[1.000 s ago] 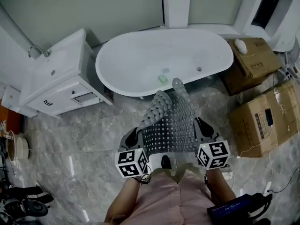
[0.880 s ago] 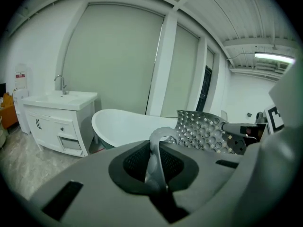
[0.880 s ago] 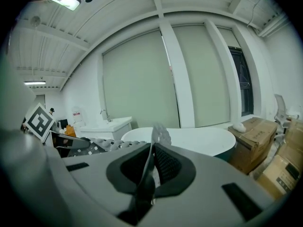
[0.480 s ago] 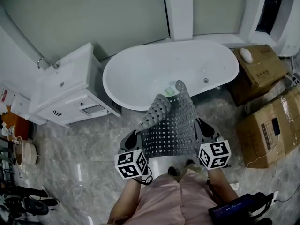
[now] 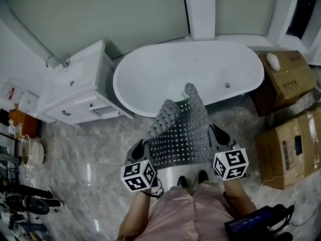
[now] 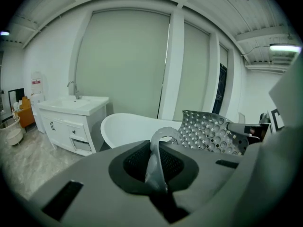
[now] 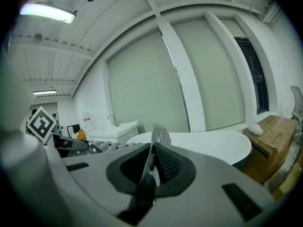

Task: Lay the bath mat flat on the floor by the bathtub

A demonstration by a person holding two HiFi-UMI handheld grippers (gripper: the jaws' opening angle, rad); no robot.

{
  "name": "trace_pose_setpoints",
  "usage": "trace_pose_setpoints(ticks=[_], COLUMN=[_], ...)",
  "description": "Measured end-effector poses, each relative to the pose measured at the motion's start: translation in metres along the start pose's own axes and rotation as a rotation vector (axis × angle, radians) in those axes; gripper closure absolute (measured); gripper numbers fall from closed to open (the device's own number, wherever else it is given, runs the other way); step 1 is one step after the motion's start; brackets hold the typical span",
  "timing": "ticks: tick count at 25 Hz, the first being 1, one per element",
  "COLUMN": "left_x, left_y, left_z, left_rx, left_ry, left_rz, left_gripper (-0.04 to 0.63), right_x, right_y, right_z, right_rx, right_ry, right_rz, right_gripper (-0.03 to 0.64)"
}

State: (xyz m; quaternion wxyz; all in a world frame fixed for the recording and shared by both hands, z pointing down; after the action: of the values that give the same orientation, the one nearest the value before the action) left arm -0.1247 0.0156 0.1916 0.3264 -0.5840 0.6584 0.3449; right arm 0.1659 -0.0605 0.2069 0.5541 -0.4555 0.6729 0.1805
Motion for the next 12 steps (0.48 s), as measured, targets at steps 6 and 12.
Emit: trace_pose_setpoints(ticks=[6, 12], left_x=[-0.006, -0.002], left_y=[-0.015, -0.029], left_z=[-0.005, -0.007], left_rx=[0.064, 0.092], left_ry=[0.011, 0.015], left_rz=[0.037, 0.042], left_gripper=[0.557, 0.557], right_x=[0.000, 0.001], right_y=[-0.022, -0.041], right_z=[-0.004, -0.009], right_rx=[0.058, 0.088], right_ry=[0.030, 0.041], right_rz=[0.011, 0.002], right_gripper=[0.586, 0.584])
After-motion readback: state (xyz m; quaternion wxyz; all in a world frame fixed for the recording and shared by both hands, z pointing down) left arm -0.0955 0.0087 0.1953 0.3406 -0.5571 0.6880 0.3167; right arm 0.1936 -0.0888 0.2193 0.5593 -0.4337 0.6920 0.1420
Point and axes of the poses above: the fingertips, and each gripper's own axes: z backward along the fingers, y to its left, x out of its top, the point moved 8 cm from there along z, backward along the fingers, and after that the axes turned 2 degrees about y, right-handed, at the moved point
